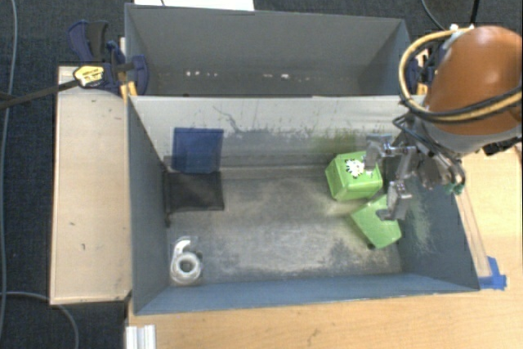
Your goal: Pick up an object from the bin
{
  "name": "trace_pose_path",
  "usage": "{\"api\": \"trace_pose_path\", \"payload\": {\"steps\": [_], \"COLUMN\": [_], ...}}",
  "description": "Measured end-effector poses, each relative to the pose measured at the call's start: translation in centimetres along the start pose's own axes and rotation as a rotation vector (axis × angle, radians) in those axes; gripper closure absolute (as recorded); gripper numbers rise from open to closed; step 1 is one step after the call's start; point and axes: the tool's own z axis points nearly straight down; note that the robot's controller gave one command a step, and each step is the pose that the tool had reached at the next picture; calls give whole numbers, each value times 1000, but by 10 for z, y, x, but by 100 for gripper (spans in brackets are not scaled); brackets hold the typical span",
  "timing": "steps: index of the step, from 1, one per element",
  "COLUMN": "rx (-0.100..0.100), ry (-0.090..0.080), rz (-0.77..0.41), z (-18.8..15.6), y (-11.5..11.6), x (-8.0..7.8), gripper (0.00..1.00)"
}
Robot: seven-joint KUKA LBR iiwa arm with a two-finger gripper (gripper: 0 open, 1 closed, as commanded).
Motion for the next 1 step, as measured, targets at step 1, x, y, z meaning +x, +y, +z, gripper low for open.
{"api": "trace_pose_path", "payload": {"steps": [1], "rx": [-4], "ry": [4], "rz": [-172], "z": [35], "y": [-15], "x": [6], "gripper": [0]}}
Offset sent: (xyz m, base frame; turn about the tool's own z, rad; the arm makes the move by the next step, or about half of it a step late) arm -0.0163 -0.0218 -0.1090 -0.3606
